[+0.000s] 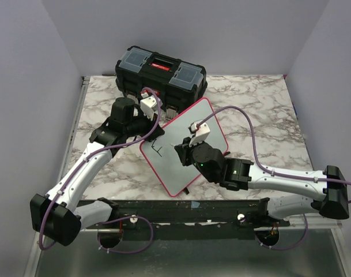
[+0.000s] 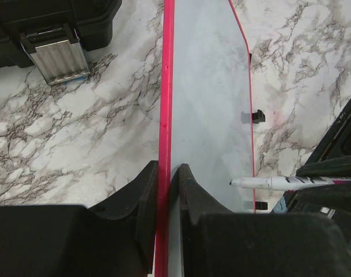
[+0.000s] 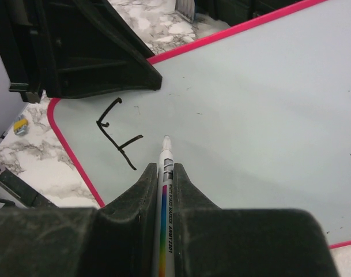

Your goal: Write a sentence on the whiteboard

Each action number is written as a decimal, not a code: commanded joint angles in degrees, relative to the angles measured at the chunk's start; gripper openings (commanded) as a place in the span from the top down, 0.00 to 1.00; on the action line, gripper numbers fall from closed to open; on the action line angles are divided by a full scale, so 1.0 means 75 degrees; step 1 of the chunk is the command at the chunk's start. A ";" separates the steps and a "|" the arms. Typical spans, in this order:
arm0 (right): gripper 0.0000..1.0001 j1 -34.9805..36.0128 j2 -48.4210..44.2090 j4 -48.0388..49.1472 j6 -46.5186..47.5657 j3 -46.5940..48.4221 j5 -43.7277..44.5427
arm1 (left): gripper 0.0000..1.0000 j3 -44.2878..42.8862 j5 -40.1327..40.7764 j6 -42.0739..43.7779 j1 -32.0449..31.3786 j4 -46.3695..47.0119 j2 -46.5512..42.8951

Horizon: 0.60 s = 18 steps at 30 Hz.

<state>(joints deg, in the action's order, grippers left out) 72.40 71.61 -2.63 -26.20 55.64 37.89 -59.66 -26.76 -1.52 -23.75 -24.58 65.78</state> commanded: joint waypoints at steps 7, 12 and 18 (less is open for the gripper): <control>0.99 -0.0547 -0.0708 0.0562 -0.0326 -0.0696 -0.0355 | 1.00 -0.0037 0.0390 0.0448 0.0002 0.0125 -0.0149; 0.99 -0.0542 -0.0797 0.0657 -0.0139 -0.0778 -0.0308 | 1.00 -0.0037 0.0391 0.0443 0.0002 0.0107 -0.0134; 0.99 -0.0545 -0.0688 0.0932 0.0034 -0.0765 -0.0556 | 1.00 -0.0032 0.0371 0.0449 0.0002 0.0107 -0.0133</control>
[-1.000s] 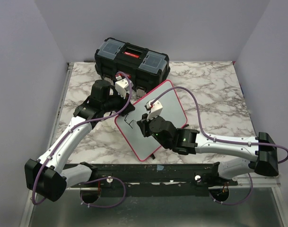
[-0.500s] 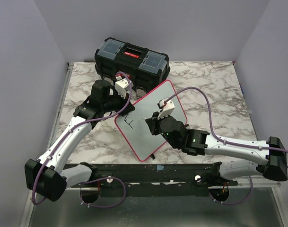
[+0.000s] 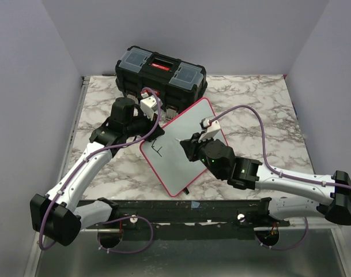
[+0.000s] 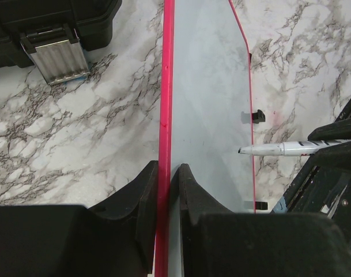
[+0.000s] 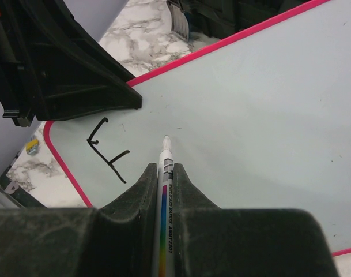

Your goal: Write a sentence on the whiteboard

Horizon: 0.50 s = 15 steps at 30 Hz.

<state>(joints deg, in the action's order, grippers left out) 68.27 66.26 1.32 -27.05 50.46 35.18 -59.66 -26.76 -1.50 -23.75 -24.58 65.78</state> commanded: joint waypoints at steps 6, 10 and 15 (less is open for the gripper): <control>0.99 0.0005 0.0349 0.0494 0.0158 0.0107 -0.0281 | 1.00 -0.0049 0.0370 0.0446 0.0002 0.0097 -0.0110; 0.99 0.0014 0.0514 0.0572 0.0159 0.0175 -0.0272 | 1.00 -0.0039 0.0372 0.0446 -0.0009 0.0098 -0.0122; 0.99 0.0010 0.0729 0.0643 0.0178 0.0279 -0.0264 | 1.00 -0.0046 0.0358 0.0446 -0.0009 0.0090 -0.0134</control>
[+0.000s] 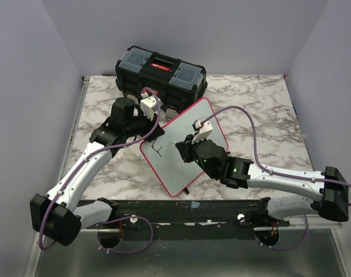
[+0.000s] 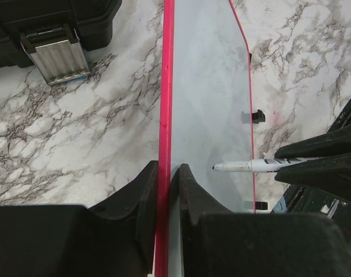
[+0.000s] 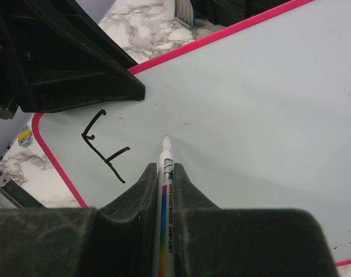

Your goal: Write a sentence on the whiteboard

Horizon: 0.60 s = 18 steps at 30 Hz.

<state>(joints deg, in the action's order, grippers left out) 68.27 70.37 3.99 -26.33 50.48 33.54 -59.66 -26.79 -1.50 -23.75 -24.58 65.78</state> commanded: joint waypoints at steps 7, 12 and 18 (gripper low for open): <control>0.99 0.0007 0.0482 0.0327 0.0121 0.0431 -0.0081 | 1.00 -0.0047 0.0348 0.0443 -0.0018 0.0101 -0.0136; 0.99 0.0006 0.0632 0.0379 0.0229 0.0514 -0.0273 | 1.00 -0.0049 0.0349 0.0457 -0.0021 0.0099 -0.0145; 0.99 0.0006 0.0701 0.0428 0.0282 0.0547 -0.0637 | 1.00 -0.0049 0.0337 0.0456 -0.0021 0.0085 -0.0140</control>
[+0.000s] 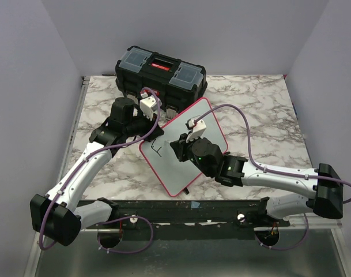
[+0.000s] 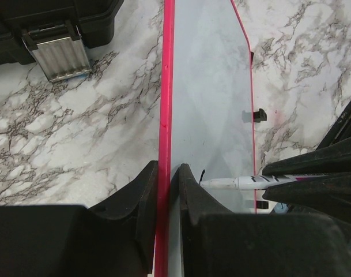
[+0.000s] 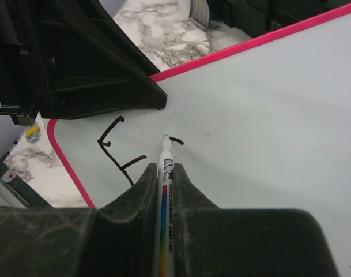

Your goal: Write a sentence on the whiteboard

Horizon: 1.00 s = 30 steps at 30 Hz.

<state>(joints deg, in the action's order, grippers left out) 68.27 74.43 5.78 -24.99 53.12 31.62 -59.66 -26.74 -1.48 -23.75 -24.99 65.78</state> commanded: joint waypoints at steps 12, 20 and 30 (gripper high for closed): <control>0.99 0.0012 -0.0034 -0.0124 -0.0168 -0.0403 -0.0715 | 1.00 -0.0052 0.0338 0.0465 -0.0021 0.0143 -0.0157; 0.99 0.0011 -0.0350 -0.0448 -0.0305 -0.0607 -0.0322 | 1.00 -0.0050 0.0343 0.0466 -0.0022 0.0137 -0.0157; 0.99 0.0005 -0.0201 -0.0757 -0.0320 -0.0241 0.0609 | 1.00 -0.0060 0.0322 0.0468 -0.0033 0.0121 -0.0121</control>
<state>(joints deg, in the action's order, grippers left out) 68.29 72.20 3.22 -27.22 49.71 31.11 -59.66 -26.57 -1.32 -23.75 -25.17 65.78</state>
